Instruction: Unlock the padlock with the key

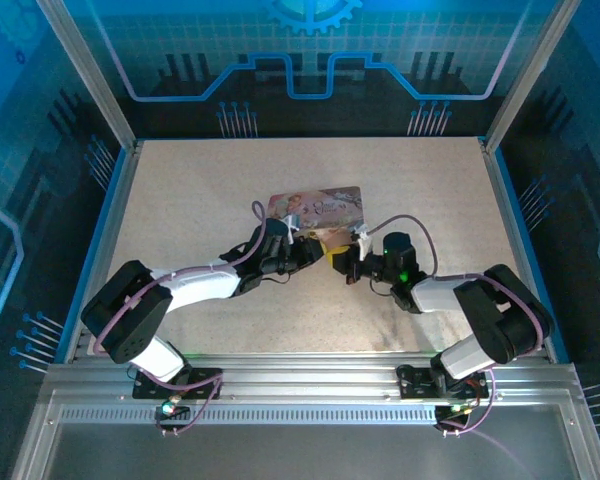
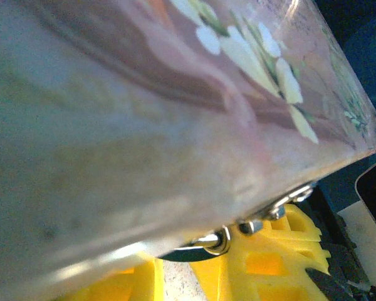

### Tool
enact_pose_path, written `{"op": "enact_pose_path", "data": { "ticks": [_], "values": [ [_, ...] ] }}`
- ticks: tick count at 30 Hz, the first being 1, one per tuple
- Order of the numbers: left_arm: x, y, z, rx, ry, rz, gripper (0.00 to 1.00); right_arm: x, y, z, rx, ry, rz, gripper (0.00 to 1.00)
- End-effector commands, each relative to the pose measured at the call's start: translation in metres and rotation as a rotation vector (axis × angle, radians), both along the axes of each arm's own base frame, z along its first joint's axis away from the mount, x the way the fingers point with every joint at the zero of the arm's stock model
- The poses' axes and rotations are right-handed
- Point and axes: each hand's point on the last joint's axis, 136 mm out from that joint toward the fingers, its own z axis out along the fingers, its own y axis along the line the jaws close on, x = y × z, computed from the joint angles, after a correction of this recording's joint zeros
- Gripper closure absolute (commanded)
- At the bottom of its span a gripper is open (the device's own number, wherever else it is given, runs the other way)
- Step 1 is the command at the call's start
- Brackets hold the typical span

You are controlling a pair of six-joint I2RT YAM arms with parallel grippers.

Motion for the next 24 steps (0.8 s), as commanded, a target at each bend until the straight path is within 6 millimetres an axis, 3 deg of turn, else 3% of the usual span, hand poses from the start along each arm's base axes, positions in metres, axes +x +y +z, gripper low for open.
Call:
{"op": "enact_pose_path", "data": {
  "ticks": [1,15,24],
  "values": [
    [-0.028,-0.023,-0.01,-0.028,0.07,-0.137,0.83,0.018,0.019,0.073,0.126,-0.223,0.008,0.99],
    [-0.022,-0.02,-0.035,-0.024,0.093,-0.094,0.82,-0.003,0.01,0.0,0.033,0.008,-0.037,0.99],
    [-0.022,-0.021,-0.051,-0.029,0.122,-0.083,0.82,-0.02,0.004,-0.018,-0.006,0.083,-0.084,0.99]
  ]
}}
